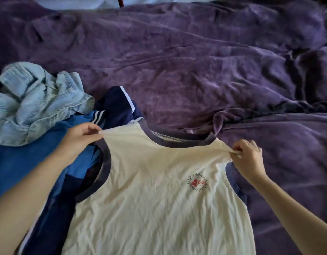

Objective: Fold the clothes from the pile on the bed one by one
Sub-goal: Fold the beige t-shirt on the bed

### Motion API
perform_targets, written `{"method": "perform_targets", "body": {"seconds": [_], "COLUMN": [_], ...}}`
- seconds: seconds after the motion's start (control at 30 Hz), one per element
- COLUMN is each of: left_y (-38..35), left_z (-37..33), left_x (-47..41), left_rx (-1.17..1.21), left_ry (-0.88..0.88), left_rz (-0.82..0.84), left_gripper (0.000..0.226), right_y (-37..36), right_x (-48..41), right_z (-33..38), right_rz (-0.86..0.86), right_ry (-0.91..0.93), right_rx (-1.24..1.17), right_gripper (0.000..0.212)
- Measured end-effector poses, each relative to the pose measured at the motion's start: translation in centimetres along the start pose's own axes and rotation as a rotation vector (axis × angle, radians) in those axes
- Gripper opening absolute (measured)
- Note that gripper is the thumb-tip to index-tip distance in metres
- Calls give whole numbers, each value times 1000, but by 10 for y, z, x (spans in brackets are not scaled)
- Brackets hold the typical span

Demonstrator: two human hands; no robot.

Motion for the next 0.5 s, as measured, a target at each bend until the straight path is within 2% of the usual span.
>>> {"method": "perform_targets", "body": {"seconds": [0.1, 0.2, 0.27, 0.3, 0.37, 0.4, 0.43, 0.5], "left_y": [28, 43, 44, 41, 26, 19, 13, 2], "left_z": [8, 27, 41, 51, 66, 70, 73, 66], "left_x": [48, 97, 126, 137, 155, 159, 161, 157], "left_rx": [11, -42, -170, -301, -686, -892, -1017, -1068], "left_ry": [33, 103, 106, 76, -17, -53, -59, -118], "left_rz": [170, 333, 414, 465, 683, 781, 813, 659], "left_gripper": [25, 32, 39, 39, 29, 31, 36, 40], "right_y": [18, 18, 9, 3, -6, -10, -13, -17], "right_x": [49, 95, 126, 139, 157, 161, 161, 153], "right_z": [-23, -46, -60, -66, -73, -72, -68, -51], "right_rz": [-110, -51, 61, 164, 431, 510, 523, 424], "right_ry": [397, 703, 880, 915, 808, 742, 706, 634], "right_rx": [64, 187, 322, 428, 668, 730, 738, 634], "right_gripper": [15, 12, 12, 14, 36, 47, 51, 47]}}
Point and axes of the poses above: each hand's wrist, its own x-axis away from the middle knuckle, its own y-axis out of the back of the hand, z = x × y, the point moved 1 cm from there along -x, towards the middle knuckle, and after that the axes turned 15 degrees about -y, right-handed, at the moved point
